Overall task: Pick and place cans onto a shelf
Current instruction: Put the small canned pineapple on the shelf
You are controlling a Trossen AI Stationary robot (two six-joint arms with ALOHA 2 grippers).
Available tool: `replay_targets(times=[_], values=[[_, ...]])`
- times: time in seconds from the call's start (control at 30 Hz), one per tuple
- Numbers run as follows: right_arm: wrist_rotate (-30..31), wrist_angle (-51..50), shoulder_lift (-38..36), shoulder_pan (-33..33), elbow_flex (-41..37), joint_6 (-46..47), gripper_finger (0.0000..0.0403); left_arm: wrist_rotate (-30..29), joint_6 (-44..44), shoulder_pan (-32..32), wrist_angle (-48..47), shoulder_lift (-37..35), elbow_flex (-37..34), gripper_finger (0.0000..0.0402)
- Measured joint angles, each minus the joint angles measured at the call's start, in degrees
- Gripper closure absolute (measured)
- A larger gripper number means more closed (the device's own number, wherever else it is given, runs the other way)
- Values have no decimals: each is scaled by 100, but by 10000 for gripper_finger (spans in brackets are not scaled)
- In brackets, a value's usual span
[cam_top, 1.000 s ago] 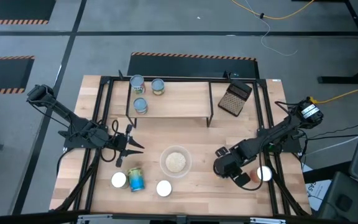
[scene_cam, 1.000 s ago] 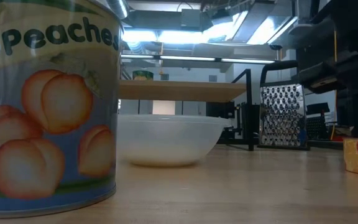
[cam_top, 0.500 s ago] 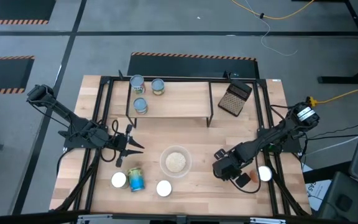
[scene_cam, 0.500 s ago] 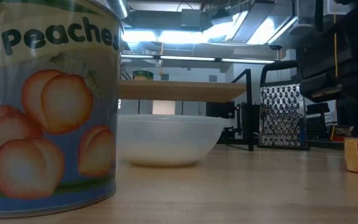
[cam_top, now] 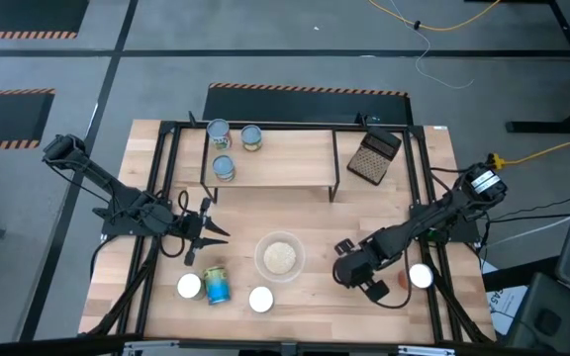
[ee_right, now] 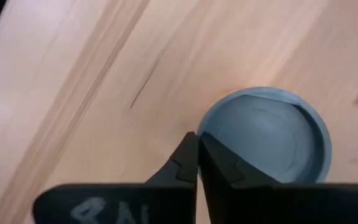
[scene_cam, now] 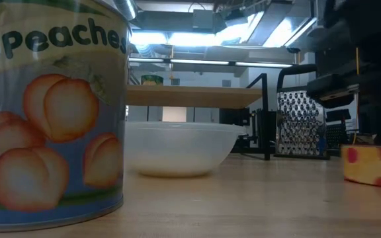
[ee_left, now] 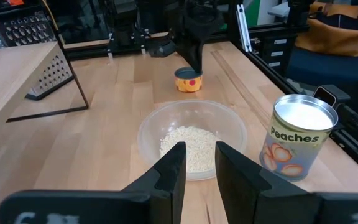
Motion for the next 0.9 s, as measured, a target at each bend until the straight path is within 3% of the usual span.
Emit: replay_targets(times=[0.27,0.53,0.73,0.9], values=[[256,303,1,-239,178,790,393,2,0,1,0,0,0,323],[236,-339,-1,-675,1181,779,393,0,0,-1,0,0,0,323],[263,-521,-5,-1240,2110,438,393,1,0,-1,0,0,0,323],[799,-517,-12,-1764,2797,-229,393,1,0,1,-1,0,0,323]])
